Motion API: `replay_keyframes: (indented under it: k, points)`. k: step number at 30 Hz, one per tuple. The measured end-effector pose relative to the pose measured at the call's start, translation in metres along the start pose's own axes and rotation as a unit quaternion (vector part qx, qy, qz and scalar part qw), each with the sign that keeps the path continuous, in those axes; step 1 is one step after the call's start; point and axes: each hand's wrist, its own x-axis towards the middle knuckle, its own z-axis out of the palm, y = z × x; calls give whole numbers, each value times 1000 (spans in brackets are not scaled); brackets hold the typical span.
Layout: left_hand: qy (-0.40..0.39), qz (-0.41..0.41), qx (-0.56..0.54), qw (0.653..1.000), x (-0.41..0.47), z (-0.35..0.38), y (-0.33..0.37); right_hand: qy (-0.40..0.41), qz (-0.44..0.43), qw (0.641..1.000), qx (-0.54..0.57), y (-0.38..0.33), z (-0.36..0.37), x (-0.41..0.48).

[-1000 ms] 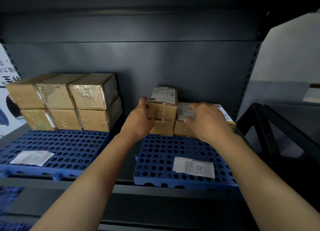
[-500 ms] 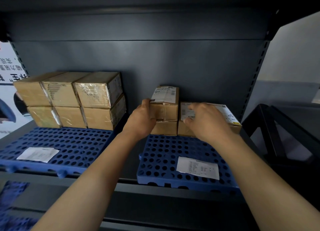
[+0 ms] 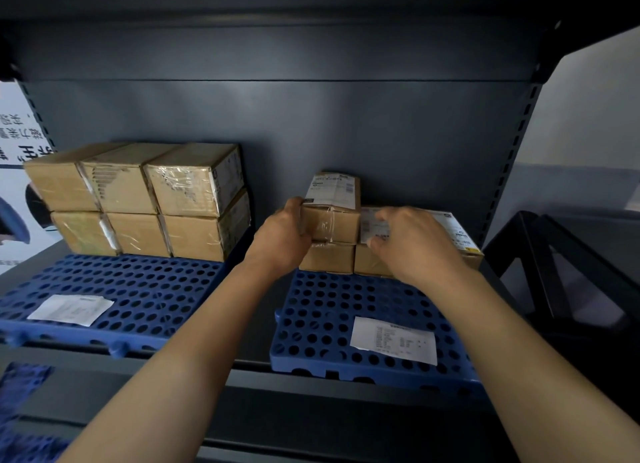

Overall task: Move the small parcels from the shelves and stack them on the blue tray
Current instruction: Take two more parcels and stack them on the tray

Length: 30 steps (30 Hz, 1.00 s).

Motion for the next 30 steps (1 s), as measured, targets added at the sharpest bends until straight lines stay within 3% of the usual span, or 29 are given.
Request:
replay_keyframes:
  k: [24, 30]
  points:
    - [6, -5, 34, 999, -7, -12, -12, 3, -27, 999, -29, -13, 9, 0]
    - [75, 71, 104, 989, -20, -26, 11, 5, -26, 998, -64, -13, 5, -4]
